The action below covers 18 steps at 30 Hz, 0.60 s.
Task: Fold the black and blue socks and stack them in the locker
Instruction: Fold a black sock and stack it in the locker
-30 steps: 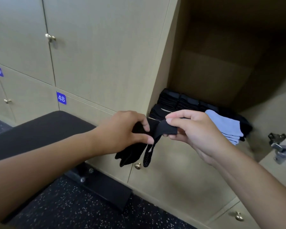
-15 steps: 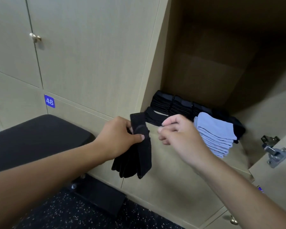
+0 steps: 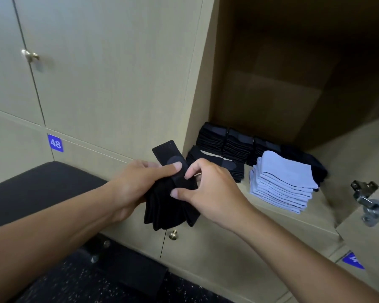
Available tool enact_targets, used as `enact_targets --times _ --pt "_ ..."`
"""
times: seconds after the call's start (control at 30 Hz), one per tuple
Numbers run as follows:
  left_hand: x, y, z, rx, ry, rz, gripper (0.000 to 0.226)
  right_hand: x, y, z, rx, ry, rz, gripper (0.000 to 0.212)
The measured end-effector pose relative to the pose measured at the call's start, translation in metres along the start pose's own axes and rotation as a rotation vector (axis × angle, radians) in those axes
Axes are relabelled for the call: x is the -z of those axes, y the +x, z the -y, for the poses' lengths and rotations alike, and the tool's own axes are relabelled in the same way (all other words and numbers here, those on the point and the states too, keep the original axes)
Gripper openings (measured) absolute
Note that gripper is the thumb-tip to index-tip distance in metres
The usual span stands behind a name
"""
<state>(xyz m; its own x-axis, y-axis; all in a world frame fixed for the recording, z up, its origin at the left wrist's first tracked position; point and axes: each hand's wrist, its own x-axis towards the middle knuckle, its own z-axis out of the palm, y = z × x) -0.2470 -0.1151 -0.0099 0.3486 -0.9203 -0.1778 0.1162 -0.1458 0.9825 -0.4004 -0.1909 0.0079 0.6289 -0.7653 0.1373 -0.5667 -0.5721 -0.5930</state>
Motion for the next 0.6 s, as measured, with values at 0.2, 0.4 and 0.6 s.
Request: enact_targets --times 0.2,0.4,0.6 --pt "0.015 0.008 0.001 -0.095 0.035 0.084 0.04 0.008 0.014 -0.003 0.075 -0.041 -0.04 0.031" --pt "0.035 0.019 0.007 -0.225 0.417 -0.086 0.008 0.038 0.033 -0.018 0.13 -0.203 -0.045 0.028" --pt "0.046 0.03 0.009 -0.265 0.615 -0.118 0.013 0.064 0.055 -0.041 0.081 -0.268 -0.044 0.029"
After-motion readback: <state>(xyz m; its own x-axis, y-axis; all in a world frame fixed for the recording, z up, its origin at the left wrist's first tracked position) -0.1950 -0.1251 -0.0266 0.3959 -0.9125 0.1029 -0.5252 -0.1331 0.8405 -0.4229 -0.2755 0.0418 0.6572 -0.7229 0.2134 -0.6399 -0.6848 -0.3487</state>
